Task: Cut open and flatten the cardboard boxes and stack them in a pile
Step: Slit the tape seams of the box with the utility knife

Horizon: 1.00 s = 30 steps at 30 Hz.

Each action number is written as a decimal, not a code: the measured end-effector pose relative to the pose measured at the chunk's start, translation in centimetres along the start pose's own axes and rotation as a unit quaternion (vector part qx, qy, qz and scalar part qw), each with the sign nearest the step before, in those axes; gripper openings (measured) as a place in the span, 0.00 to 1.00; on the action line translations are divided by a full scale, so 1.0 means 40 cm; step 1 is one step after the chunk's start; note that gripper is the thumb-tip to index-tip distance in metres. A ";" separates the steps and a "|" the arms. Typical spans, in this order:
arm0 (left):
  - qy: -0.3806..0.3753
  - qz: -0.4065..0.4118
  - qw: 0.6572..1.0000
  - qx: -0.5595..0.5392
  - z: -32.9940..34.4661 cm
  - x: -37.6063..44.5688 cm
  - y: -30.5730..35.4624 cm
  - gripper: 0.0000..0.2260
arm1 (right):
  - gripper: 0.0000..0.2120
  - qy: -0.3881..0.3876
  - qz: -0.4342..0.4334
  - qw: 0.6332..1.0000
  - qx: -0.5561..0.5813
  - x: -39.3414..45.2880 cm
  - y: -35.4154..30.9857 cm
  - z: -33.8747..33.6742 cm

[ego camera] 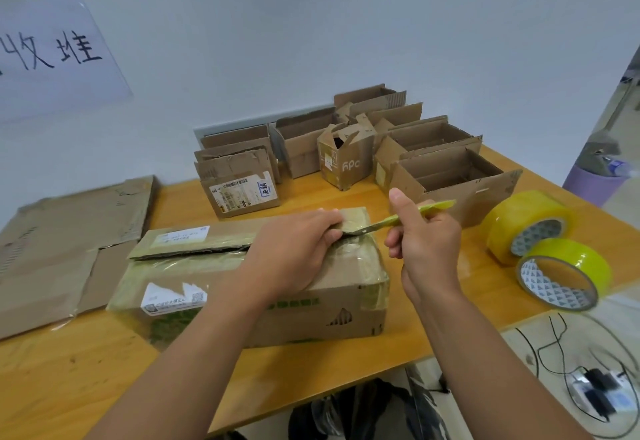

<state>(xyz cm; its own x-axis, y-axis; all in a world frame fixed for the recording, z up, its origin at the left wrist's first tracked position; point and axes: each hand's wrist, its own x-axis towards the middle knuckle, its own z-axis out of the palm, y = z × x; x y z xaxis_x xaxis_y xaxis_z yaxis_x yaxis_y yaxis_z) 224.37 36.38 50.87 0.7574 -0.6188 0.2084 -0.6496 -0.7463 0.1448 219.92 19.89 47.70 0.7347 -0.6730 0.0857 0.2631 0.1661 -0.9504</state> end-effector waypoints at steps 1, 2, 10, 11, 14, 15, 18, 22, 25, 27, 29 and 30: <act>0.003 0.001 1.000 -0.001 0.001 0.000 0.000 0.14 | 0.19 0.009 0.001 1.000 0.004 0.000 0.000 0.000; 0.008 0.003 1.000 -0.002 0.003 0.000 -0.002 0.15 | 0.19 0.012 0.002 1.000 0.007 -0.001 0.001 0.001; -0.009 -0.042 0.999 0.005 0.019 0.001 -0.019 0.22 | 0.14 0.031 -0.012 0.999 -0.019 0.018 0.008 -0.028; -0.017 -0.050 0.999 0.010 0.019 0.002 -0.018 0.22 | 0.13 0.040 -0.012 0.999 -0.015 0.022 0.008 -0.036; -0.014 -0.046 0.999 0.012 0.017 0.004 -0.014 0.22 | 0.10 0.025 0.015 0.999 0.040 0.019 0.013 -0.046; -0.012 -0.044 0.999 0.010 0.014 0.003 -0.014 0.21 | 0.10 0.018 0.031 0.996 0.076 0.015 0.013 -0.046; -0.014 -0.036 0.999 0.029 0.003 0.005 -0.010 0.20 | 0.09 -0.030 0.114 0.972 0.204 0.004 0.019 -0.034; -0.054 -0.013 0.996 0.065 -0.012 0.022 -0.010 0.21 | 0.11 -0.083 0.190 0.944 0.259 -0.011 0.032 -0.015; -0.087 0.001 0.995 0.042 -0.023 0.043 -0.013 0.22 | 0.12 -0.097 0.207 0.933 0.278 -0.022 0.035 -0.011; -0.114 0.017 0.993 0.036 -0.025 0.053 -0.010 0.24 | 0.12 -0.110 0.218 0.927 0.284 -0.027 0.043 -0.011; -0.139 0.024 0.990 0.032 -0.020 0.056 -0.011 0.26 | 0.11 -0.123 0.221 0.923 0.291 -0.025 0.050 -0.017; -0.145 0.026 0.989 0.028 -0.017 0.056 -0.015 0.26 | 0.10 -0.132 0.220 0.920 0.295 -0.021 0.051 -0.021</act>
<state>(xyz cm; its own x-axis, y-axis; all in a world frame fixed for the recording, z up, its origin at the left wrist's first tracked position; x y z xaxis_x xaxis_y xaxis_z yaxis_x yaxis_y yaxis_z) 226.41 35.63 51.92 0.7160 -0.6942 -0.0733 -0.6890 -0.7197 0.0856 219.31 20.18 45.44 0.9572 -0.2613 -0.1244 0.1405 0.7956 -0.5893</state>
